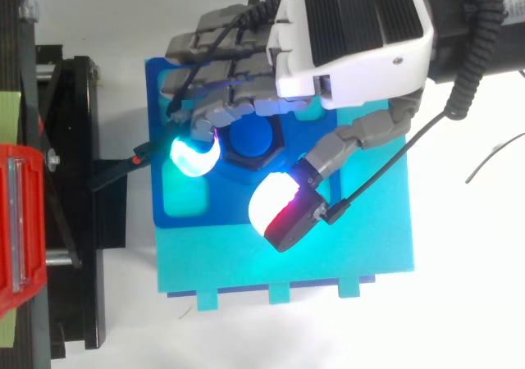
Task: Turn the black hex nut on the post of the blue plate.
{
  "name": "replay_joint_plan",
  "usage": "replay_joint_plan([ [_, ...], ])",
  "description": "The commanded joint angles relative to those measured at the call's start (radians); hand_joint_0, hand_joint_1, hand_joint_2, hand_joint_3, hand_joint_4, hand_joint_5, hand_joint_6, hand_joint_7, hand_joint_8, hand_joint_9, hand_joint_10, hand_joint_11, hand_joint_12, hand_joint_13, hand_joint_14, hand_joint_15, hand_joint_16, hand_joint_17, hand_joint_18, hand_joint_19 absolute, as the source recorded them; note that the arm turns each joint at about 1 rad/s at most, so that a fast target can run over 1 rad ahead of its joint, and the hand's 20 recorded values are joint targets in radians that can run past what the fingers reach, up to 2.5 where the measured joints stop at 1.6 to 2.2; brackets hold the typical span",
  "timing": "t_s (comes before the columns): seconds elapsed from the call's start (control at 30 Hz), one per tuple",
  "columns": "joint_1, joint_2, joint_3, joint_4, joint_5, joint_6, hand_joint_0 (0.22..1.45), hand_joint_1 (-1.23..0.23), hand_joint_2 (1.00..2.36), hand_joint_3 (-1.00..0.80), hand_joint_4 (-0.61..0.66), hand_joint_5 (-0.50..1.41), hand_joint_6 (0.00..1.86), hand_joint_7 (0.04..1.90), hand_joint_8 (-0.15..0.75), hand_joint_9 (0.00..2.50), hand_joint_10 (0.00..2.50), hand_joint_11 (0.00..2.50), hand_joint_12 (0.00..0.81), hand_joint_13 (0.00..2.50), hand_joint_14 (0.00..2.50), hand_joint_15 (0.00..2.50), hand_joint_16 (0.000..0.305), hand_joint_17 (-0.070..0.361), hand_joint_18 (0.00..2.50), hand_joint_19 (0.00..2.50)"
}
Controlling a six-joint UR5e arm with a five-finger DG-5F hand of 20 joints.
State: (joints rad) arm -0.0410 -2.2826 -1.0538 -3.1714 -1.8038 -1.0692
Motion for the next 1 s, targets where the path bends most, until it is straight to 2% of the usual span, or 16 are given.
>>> replay_joint_plan([
  [0.0, -0.007, 0.0, 0.0, -0.001, -0.012, 0.0, 0.47, -0.25, 1.0, -0.5, 0.14, -0.21, 0.5, 0.78, 0.204, 0.24, 0.0, 0.01, 0.325, 0.03, 0.0, 0.06, 0.052, 0.118, 0.0, 0.28],
  [0.27, -0.023, 0.0, 0.002, -0.002, -0.04, -0.002, 0.47, -0.25, 1.0, -0.5, 0.14, -0.21, 0.5, 0.78, 0.204, 0.24, 0.0, 0.02, 0.326, 0.03, 0.0, 0.06, 0.052, 0.117, 0.0, 0.27],
  [0.5, -0.031, 0.0, 0.002, 0.001, -0.046, -0.003, 0.47, -0.25, 1.0, -0.5, 0.14, -0.21, 0.5, 0.78, 0.204, 0.24, 0.0, 0.01, 0.325, 0.03, 0.0, 0.06, 0.052, 0.117, 0.0, 0.27],
  [0.97, -0.06, 0.0, 0.003, 0.037, -0.089, -0.008, 0.47, -0.25, 1.0, -0.5, 0.14, -0.21, 0.5, 0.78, 0.204, 0.24, 0.0, 0.02, 0.326, 0.03, 0.0, 0.06, 0.052, 0.117, 0.0, 0.27],
])
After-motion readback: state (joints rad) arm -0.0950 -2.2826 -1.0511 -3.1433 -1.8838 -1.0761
